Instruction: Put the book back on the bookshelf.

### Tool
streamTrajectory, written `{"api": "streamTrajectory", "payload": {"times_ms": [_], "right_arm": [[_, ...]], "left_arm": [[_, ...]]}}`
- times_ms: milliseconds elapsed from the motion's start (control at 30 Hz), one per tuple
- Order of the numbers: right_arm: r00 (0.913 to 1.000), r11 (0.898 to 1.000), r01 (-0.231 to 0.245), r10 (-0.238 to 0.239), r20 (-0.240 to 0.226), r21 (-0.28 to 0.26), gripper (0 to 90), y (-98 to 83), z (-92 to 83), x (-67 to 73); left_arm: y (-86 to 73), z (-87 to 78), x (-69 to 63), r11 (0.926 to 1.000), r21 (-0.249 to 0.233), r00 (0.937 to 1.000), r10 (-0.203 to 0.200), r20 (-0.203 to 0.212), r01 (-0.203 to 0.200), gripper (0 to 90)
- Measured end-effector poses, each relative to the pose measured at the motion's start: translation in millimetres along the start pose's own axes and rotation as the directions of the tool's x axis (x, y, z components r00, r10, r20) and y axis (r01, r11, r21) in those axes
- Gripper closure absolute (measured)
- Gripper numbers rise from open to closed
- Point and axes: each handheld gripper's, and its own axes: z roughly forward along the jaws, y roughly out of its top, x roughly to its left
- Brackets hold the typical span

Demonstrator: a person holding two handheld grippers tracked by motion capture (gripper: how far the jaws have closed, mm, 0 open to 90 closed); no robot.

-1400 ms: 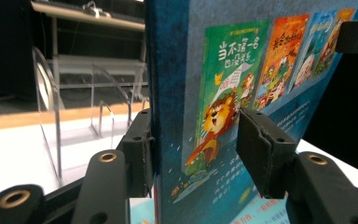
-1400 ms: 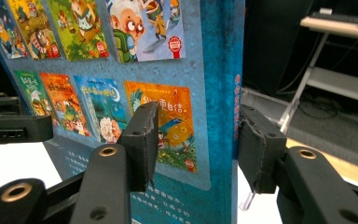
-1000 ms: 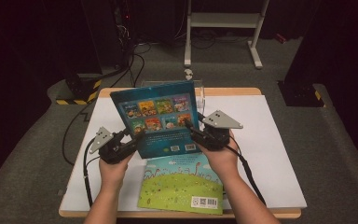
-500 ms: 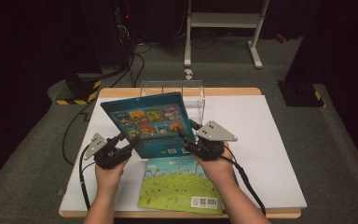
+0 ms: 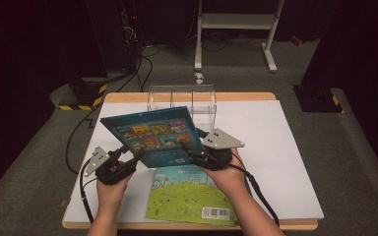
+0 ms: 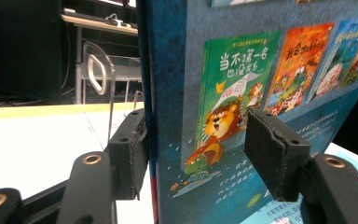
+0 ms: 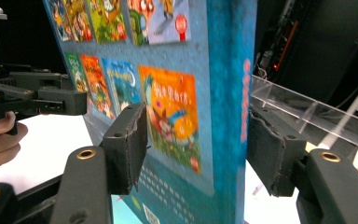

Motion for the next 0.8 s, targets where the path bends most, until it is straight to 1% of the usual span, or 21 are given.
{"api": "streamTrajectory", "payload": {"times_ms": [67,133,167,200,233,267,333,367,400,433,467,500,533,567,600,633,700,767,800], "right_arm": [[0.9998,1.000,-0.014,0.014,-0.012,0.003,41.1,0.9,1.9,-0.3],[1.0000,1.000,-0.007,0.007,-0.004,0.005,44.7,0.5,2.4,1.2],[0.9999,1.000,-0.008,0.008,-0.007,0.010,46.7,0.1,2.9,1.6],[0.9999,1.000,-0.007,0.007,-0.015,0.017,50.0,-0.4,3.5,1.8],[0.9997,1.000,-0.001,0.002,-0.026,0.021,52.0,-1.0,4.1,2.3],[0.9993,1.000,0.010,-0.009,-0.035,0.024,54.1,-1.5,4.8,2.8],[0.9967,0.999,0.025,-0.022,-0.078,0.028,60.6,-1.7,5.0,3.8],[0.9940,0.999,0.031,-0.027,-0.106,0.032,64.0,-1.7,5.1,4.9],[0.9901,0.999,0.037,-0.032,-0.137,0.035,67.5,-1.7,5.1,6.4],[0.9842,0.998,0.052,-0.045,-0.171,0.036,71.9,-2.0,4.9,8.1],[0.9772,0.997,0.067,-0.058,-0.204,0.036,77.2,-2.4,4.4,10.9],[0.9709,0.996,0.084,-0.073,-0.228,0.036,81.8,-2.6,3.7,14.8],[0.9686,0.997,0.070,-0.058,-0.242,0.043,82.1,-2.5,3.3,18.2],[0.9752,0.997,0.056,-0.044,-0.217,0.050,82.3,-2.1,2.8,20.6],[0.9754,0.998,0.034,-0.022,-0.219,0.050,82.6,-2.4,2.7,19.2],[0.9742,0.999,0.025,-0.014,-0.225,0.045,82.6,-3.5,2.8,16.9],[0.9759,0.999,0.031,-0.022,-0.217,0.039,82.7,-4.2,2.4,17.3],[0.9794,0.999,0.015,-0.009,-0.202,0.029,82.8,-3.2,2.4,18.5],[0.9813,1.000,0.016,-0.011,-0.192,0.023,82.9,-2.2,2.6,19.2]], "left_arm": [[1.3,-2.9,0.9,1.0000,-0.008,0.9999,-0.006,-0.011,0.006,42.0],[2.4,-5.6,1.1,0.9999,-0.012,0.9996,-0.010,-0.026,0.009,41.9],[2.8,-6.6,1.7,0.9999,-0.011,0.9994,-0.002,-0.035,0.001,41.9],[2.9,-6.9,1.6,0.9999,-0.012,0.9991,-0.004,-0.042,0.003,41.8],[2.9,-7.5,2.0,1.0000,-0.009,0.9987,0.000,-0.051,-0.001,41.9],[2.6,-8.1,2.0,1.0000,-0.005,0.9982,-0.004,-0.060,0.004,42.0],[1.9,-9.2,3.9,1.0000,0.005,0.9964,0.001,-0.085,-0.001,41.4],[1.6,-10.3,6.0,0.9999,0.010,0.9951,0.003,-0.099,-0.002,41.1],[1.0,-11.6,8.4,0.9999,0.012,0.9941,-0.006,-0.108,0.007,41.1],[0.5,-13.3,12.0,0.9998,0.020,0.9926,-0.001,-0.122,0.003,41.0],[-0.2,-14.5,14.9,0.9995,0.027,0.9907,-0.013,-0.136,0.017,40.8],[-0.5,-16.0,18.8,0.9992,0.035,0.9894,-0.017,-0.144,0.022,40.8],[-0.7,-17.9,21.8,0.9989,0.034,0.9883,-0.026,-0.150,0.031,40.7],[-0.5,-19.9,24.3,0.9989,0.033,0.9877,-0.028,-0.154,0.034,40.6],[-0.1,-21.5,25.7,0.9988,0.029,0.9870,-0.034,-0.157,0.039,40.6],[0.3,-22.7,26.8,0.9988,0.027,0.9866,-0.035,-0.160,0.040,40.6],[0.9,-23.7,28.1,0.9987,0.029,0.9871,-0.038,-0.155,0.043,39.6],[0.9,-23.3,29.1,0.9982,0.039,0.9871,-0.038,-0.156,0.045,39.0],[0.6,-22.8,29.1,0.9980,0.042,0.9874,-0.041,-0.153,0.048,38.8]]}}
